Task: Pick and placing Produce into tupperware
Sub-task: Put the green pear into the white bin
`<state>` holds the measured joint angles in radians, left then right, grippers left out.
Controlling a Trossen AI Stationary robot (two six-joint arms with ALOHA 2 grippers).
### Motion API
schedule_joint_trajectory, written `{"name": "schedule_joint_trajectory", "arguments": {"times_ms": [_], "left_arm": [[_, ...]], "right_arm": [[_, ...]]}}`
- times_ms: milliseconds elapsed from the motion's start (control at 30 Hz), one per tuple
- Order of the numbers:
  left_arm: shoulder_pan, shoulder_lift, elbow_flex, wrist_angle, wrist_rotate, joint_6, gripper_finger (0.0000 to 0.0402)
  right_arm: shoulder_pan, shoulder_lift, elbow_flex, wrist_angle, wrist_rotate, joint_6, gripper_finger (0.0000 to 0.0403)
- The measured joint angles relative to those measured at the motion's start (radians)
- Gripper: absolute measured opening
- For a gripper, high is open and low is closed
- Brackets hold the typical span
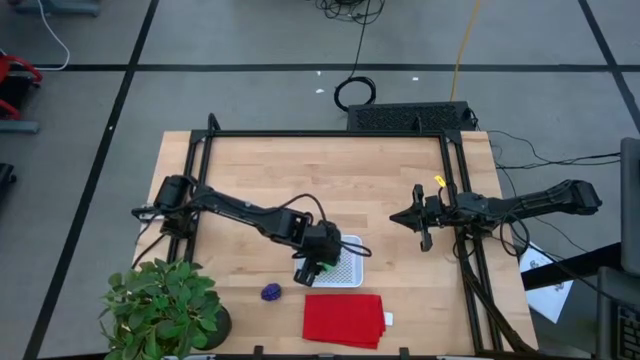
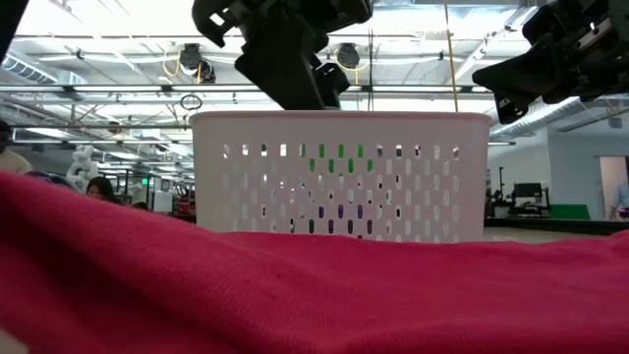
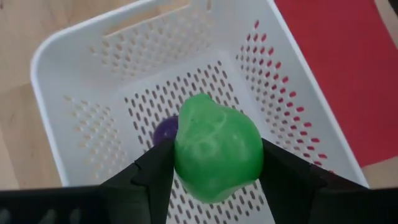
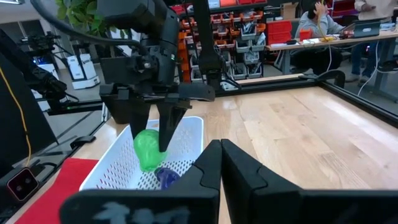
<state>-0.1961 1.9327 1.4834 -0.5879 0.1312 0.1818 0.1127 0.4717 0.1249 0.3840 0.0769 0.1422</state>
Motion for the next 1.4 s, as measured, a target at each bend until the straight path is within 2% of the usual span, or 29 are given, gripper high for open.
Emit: {"name": "schedule_joint_trajectory", "arguments": {"times_ms": [300,433,1400], "left_arm": [[0.006,0.000,0.000,-0.076,0.001,-0.021,0.0193],[0.002,0.000,0.000,-0.106,0.034,-0.035,0.0198],[-0.023,0.030,-0.001,-0.125,0.000,-0.045,0.0200]], "right_arm": [[0.000,0.000,0.000,0.000,0.000,0.000,0.0000],[0.000,0.000,0.000,-0.001,0.000,0.000,0.0000],[0.000,0.000,0.000,-0.008,0.000,0.002,0.0000]]}}
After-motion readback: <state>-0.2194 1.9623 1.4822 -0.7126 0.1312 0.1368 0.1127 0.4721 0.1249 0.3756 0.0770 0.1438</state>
